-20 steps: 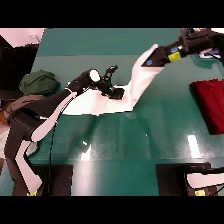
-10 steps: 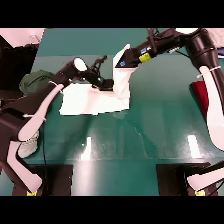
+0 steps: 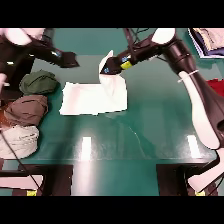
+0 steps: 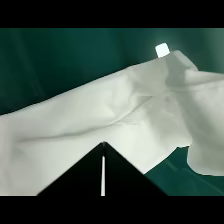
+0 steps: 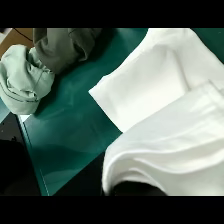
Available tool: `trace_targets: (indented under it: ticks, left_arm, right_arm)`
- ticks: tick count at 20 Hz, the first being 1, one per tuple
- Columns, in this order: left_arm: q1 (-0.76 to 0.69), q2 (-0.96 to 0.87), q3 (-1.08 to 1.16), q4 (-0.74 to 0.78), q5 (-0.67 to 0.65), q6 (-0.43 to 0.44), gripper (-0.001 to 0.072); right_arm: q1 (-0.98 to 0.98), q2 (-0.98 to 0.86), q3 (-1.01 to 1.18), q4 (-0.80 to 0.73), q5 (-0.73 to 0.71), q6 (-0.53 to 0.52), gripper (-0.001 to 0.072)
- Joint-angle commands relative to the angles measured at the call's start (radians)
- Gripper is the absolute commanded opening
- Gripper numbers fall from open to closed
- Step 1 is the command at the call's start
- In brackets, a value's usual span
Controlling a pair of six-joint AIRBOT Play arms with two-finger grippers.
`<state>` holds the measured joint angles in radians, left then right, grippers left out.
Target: Fold the shirts.
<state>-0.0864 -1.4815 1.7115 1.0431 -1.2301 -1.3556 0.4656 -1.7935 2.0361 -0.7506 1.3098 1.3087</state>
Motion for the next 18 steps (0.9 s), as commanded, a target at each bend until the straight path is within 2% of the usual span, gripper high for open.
trace_targets:
  ticks: [1,3,7,8,9,10,12,15,18]
  left_arm:
    - [0.103,0.108,0.0,0.036,-0.07,0.002,0.0028]
    - [0.131,0.136,0.0,0.036,-0.09,0.002,0.0028]
    - [0.133,0.142,0.0,0.042,-0.105,0.001,0.0028]
    - [0.133,0.142,0.0,0.042,-0.104,-0.002,0.0028]
    - [0.133,0.142,0.0,0.042,-0.105,-0.007,0.0027]
    - [0.133,0.142,0.0,0.042,-0.107,-0.007,0.0028]
    - [0.133,0.142,0.0,0.041,-0.123,-0.007,0.0028]
    - [0.133,0.142,0.0,0.042,-0.161,-0.006,0.0028]
    - [0.13,0.14,-0.007,0.041,-0.168,-0.006,0.0028]
  right_arm:
    - [0.066,-0.09,0.048,0.001,-0.061,-0.013,0.0014]
    - [0.11,-0.145,0.048,0.01,-0.129,-0.046,0.0015]
    - [0.188,-0.258,0.048,0.193,-0.359,-0.187,0.003]
    - [0.206,-0.28,0.048,0.236,-0.427,-0.236,0.0236]
    - [0.219,-0.295,0.048,0.293,-0.496,-0.262,0.0474]
    - [0.23,-0.305,0.048,0.35,-0.552,-0.274,0.0527]
    - [0.223,-0.296,0.048,0.378,-0.503,-0.283,0.0529]
    - [0.126,-0.21,-0.029,0.288,-0.241,-0.255,0.0501]
    - [-0.013,-0.085,-0.212,0.155,-0.07,-0.218,0.0484]
